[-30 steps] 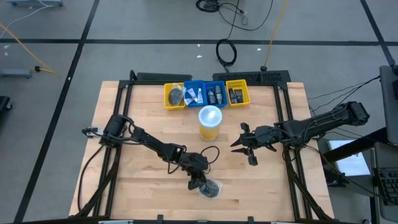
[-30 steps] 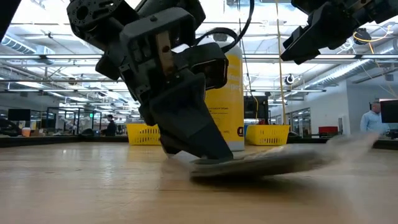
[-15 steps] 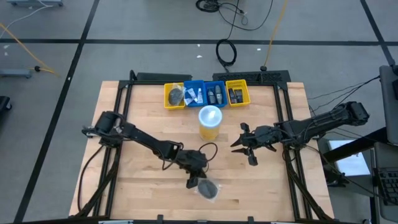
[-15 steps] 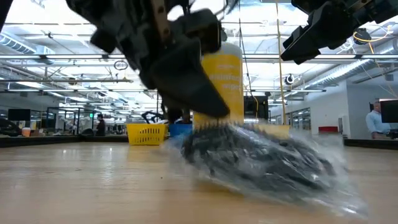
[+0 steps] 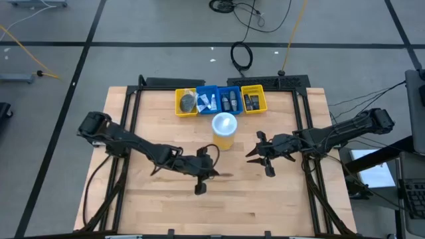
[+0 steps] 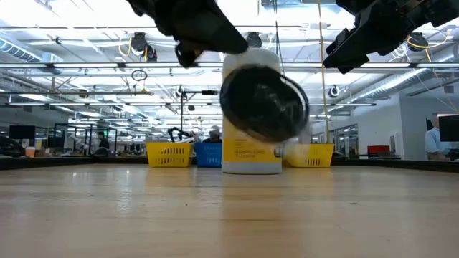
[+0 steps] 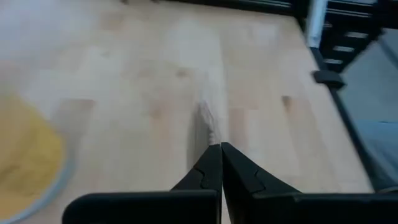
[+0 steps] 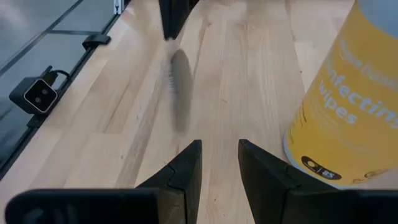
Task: Pick & Place Travel size toiletries
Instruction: Put the hairbrush into the left yellow basket
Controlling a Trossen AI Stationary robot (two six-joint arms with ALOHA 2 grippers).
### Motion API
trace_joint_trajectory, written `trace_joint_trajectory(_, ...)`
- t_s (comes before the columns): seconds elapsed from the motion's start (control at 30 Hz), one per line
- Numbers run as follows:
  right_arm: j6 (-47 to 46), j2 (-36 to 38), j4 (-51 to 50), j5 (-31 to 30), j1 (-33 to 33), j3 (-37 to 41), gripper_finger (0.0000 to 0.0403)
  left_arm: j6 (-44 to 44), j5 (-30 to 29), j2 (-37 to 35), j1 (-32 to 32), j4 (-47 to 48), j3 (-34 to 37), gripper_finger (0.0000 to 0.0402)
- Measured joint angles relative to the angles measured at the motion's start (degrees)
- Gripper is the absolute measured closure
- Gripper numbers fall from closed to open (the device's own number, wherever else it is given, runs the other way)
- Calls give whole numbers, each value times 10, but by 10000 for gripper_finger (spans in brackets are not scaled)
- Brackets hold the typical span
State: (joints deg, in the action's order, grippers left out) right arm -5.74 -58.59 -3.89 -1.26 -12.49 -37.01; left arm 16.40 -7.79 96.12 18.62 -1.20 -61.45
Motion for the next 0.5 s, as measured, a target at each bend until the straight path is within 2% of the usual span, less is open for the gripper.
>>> trace_joint_trajectory(0.27, 0, 0, 7, 0, 0, 0, 303, -7, -106, -51, 8, 30, 0, 402)
trace_joint_trajectory(0.5, 0, 0, 8, -1, 0, 0, 303, -20, -145, -99, 7, 34, 0, 402)
